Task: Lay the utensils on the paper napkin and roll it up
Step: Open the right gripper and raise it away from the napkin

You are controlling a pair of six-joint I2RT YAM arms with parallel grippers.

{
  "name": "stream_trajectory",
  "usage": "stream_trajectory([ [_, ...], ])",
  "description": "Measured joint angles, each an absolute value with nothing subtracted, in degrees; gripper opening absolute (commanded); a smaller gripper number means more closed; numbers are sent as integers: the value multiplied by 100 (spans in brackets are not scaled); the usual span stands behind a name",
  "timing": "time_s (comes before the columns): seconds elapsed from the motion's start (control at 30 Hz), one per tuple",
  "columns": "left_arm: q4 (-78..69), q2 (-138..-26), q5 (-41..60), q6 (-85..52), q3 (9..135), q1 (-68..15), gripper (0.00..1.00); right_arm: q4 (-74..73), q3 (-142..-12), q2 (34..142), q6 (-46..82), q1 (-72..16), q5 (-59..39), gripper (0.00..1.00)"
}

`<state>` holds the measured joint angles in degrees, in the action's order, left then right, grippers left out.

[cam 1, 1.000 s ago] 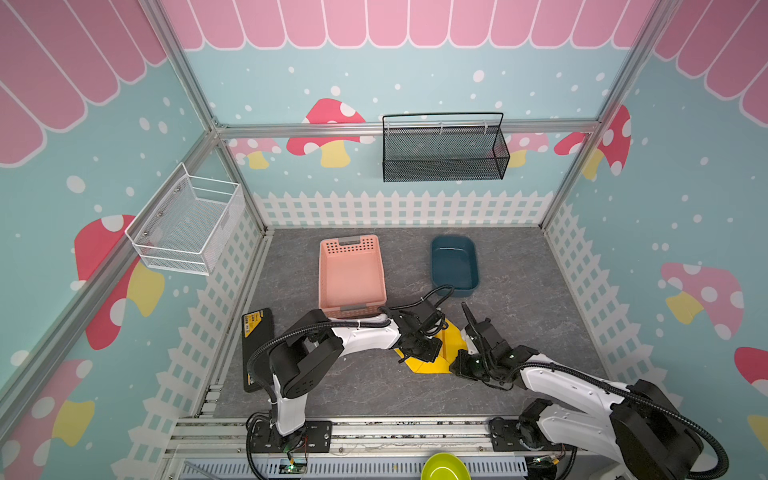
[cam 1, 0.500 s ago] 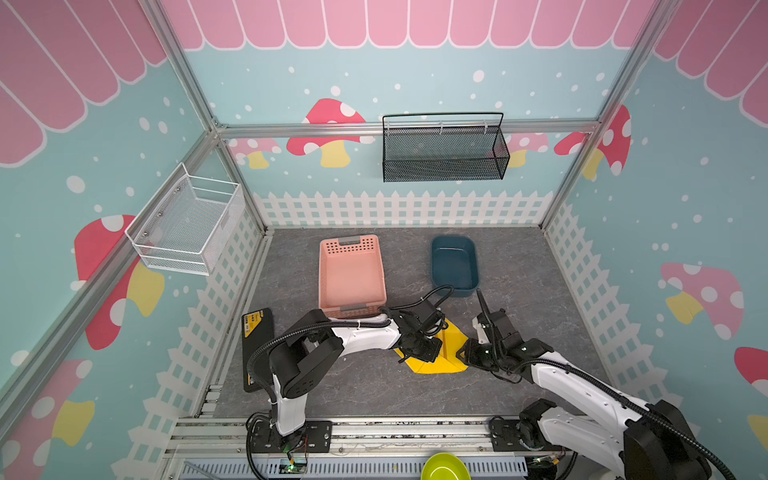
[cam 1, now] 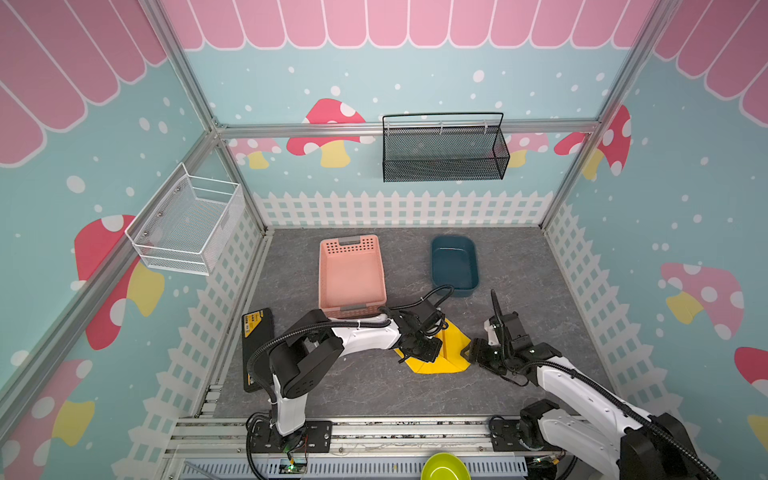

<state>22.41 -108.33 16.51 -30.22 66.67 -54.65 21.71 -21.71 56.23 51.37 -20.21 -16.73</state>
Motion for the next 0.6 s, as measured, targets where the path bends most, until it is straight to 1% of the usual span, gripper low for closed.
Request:
stream_trajectory([
  [0.17,2241,-10833,1651,-3022,6667,-5465,2,1496,-1706,5437,5417,-1717,-2248,62],
  [0.37,2241,-10833,1651,-3022,6667,-5465,2,701,-1162,5118,5798,-1400,-2783,59],
  [0.6,2241,-10833,1651,-3022,6667,-5465,2,303,-742,4657,6156,-1227,-2965,54],
])
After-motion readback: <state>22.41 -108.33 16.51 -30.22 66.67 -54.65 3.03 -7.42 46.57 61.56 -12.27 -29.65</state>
